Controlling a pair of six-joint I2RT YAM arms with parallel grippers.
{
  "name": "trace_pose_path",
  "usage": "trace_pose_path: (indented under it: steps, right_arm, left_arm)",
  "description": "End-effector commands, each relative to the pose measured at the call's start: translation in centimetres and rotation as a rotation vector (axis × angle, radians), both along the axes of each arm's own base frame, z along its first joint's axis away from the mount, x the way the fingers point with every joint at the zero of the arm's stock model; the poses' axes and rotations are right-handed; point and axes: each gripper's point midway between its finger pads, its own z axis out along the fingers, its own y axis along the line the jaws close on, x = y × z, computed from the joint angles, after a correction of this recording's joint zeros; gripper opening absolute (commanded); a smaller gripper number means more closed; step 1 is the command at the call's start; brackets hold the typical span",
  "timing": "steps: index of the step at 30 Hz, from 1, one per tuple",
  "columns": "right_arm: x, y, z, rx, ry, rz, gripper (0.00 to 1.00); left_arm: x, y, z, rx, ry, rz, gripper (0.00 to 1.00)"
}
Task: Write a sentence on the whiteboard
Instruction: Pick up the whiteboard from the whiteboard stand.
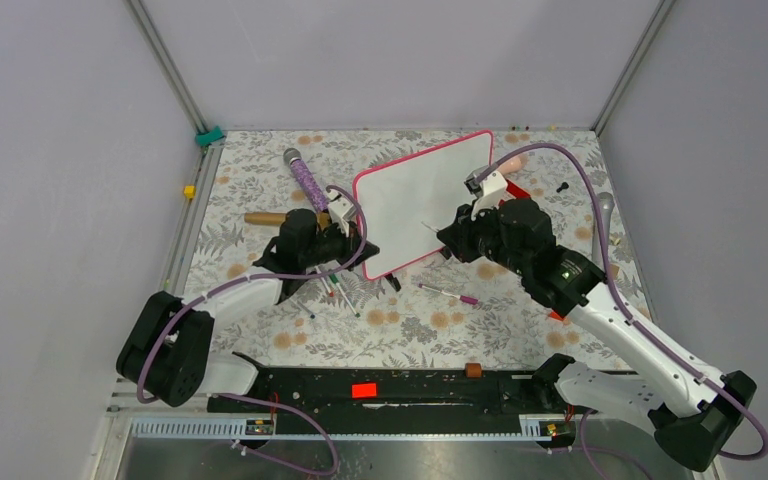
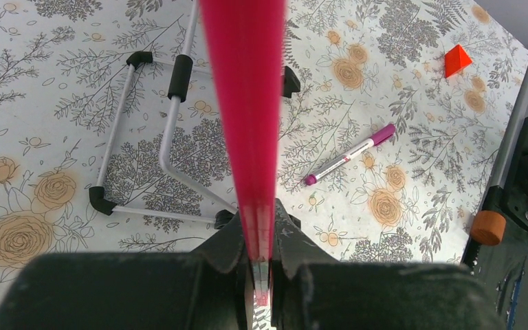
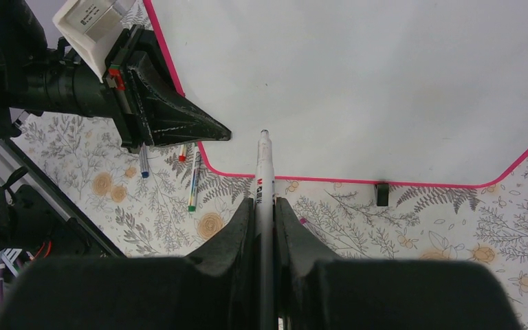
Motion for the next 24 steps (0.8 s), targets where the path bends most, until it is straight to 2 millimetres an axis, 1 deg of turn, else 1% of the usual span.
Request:
trace_pose_path:
  steps: [1,5,10,14,16,18,21,24]
  right_arm:
    - [0.1,0.2,1.7,0.039,-0.061,0.004,0.00]
    - [0.1,0.2,1.5,0.044,-0.056,0.000,0.00]
    - [0.1,0.2,1.4,0.055,-0.056,-0.002,0.00]
    - [0.0,0.1,1.5,0.044,-0.064,0.002,0.00]
    - [0.0,0.0,1.7,0.042,-0.072,0.003,0.00]
    - [-0.1,-0.1,1.9,0.043,-0.077,0.004,0.00]
    - [-0.2,-0.1,1.9,0.044,-0.082,0.007,0.00]
    - [-0.2,-0.2,1.8,0.046,-0.086,0.006,0.00]
  left_arm:
    - [0.9,2.1,-1.8,0.117,-0.024,0.088,0.00]
    - [1.0,2.8,-1.5,0.147,-0.093,0.115,0.00]
    - [1.3,4.6,-0.3,0.175,-0.200,0.191,0.00]
    - [1.4,4.6,1.2,0.157,-0.250,0.197,0.00]
    - [1.6,4.8,1.6,0.182,-0.256,0.191,0.00]
    - [1.7,4.5,1.2,0.186,-0.241,0.183,0.00]
    - [1.4,3.8,0.0,0.188,-0.206,0.134,0.00]
    - [1.5,3.8,-0.9,0.193,-0.159,0.148,0.00]
